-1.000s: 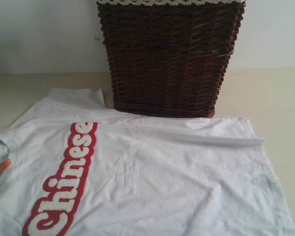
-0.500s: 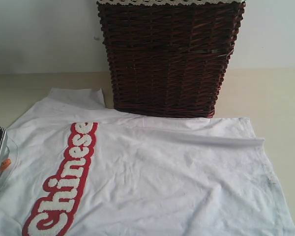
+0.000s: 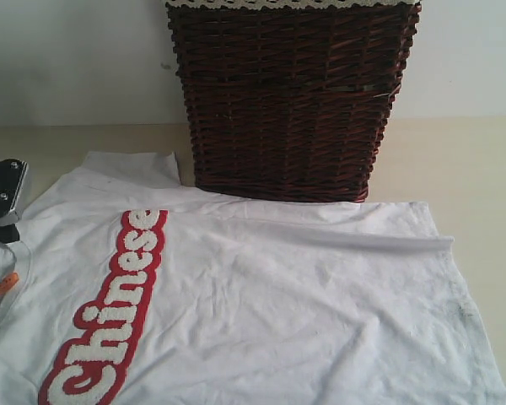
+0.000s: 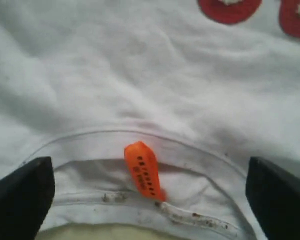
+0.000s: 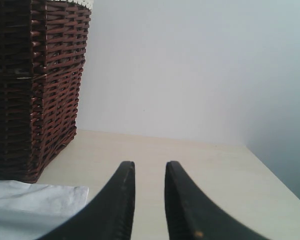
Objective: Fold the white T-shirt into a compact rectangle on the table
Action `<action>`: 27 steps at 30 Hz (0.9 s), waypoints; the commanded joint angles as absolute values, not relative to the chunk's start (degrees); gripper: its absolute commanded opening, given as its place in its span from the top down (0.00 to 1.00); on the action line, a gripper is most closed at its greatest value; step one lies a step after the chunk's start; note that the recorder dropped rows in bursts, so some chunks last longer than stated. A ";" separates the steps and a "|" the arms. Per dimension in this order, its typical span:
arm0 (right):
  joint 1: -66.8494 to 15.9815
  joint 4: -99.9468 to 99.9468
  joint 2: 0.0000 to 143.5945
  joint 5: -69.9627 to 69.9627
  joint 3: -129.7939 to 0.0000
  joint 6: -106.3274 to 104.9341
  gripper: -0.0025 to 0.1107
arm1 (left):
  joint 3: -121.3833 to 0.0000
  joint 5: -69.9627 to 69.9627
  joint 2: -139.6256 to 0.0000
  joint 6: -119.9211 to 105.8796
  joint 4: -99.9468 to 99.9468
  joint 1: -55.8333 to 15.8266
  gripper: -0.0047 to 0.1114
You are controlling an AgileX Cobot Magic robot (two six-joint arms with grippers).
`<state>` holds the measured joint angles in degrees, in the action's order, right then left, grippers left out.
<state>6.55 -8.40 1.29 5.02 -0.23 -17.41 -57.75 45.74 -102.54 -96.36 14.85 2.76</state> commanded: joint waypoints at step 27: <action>6.35 -8.59 1.29 4.62 0.00 -17.83 0.77 | -59.27 45.03 -111.82 -104.33 4.63 2.83 0.07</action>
